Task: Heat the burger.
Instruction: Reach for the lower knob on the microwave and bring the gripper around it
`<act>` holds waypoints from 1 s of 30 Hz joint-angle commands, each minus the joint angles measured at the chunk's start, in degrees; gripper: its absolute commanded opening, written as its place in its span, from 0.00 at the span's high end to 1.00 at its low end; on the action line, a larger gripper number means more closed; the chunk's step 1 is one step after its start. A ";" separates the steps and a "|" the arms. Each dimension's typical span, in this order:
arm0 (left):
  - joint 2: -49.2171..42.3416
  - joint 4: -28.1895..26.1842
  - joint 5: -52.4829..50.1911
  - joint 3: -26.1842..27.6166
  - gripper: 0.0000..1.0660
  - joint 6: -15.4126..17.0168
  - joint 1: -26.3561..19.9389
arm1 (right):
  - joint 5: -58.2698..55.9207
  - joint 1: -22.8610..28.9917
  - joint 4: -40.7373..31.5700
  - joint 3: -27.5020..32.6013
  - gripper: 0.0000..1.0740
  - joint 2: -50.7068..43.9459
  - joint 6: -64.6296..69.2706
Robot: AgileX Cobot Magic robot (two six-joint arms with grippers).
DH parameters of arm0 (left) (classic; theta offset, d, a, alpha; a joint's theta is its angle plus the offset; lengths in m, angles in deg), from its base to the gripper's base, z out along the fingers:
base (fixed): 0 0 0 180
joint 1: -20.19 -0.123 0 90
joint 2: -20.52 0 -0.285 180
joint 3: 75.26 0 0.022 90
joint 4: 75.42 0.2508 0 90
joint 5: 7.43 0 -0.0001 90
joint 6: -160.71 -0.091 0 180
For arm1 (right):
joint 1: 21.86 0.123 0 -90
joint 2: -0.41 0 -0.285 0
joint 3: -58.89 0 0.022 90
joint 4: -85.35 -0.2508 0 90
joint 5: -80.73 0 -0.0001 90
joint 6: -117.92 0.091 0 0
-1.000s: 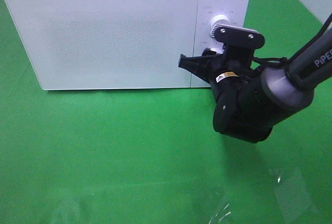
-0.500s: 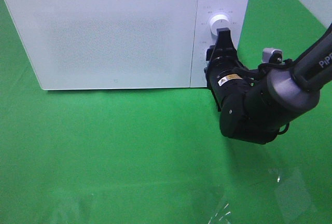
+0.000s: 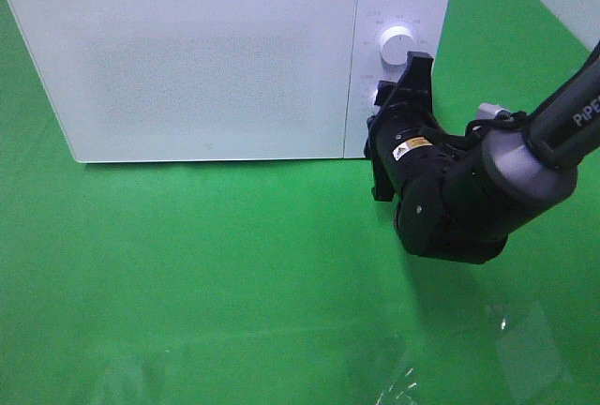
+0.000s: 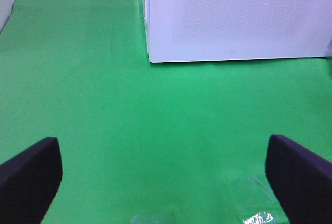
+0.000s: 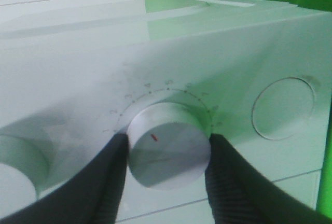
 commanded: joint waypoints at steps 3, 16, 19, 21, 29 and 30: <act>-1.03 -0.06 -0.40 -0.23 0.06 0.23 -0.06 | 7.22 1.66 18.22 -2.75 1.00 -1.20 -2.75; -1.03 -0.06 -0.40 -0.23 0.06 0.23 -0.06 | 8.37 1.66 16.90 -2.75 0.95 -1.20 -6.13; -1.03 -0.06 -0.40 -0.23 0.06 0.23 -0.06 | 8.88 1.66 14.67 -2.75 0.92 -1.20 -8.71; -1.03 -0.06 -0.40 -0.23 0.06 0.23 -0.06 | 8.82 1.66 13.18 -2.75 0.91 -1.20 -10.26; -1.03 -0.06 -0.40 -0.23 0.06 0.23 -0.06 | 7.45 1.66 4.13 -2.75 0.75 -1.20 -13.29; -1.03 -0.06 -0.40 -0.23 0.06 0.23 -0.06 | 7.45 1.66 4.13 -2.75 0.75 -1.20 -13.29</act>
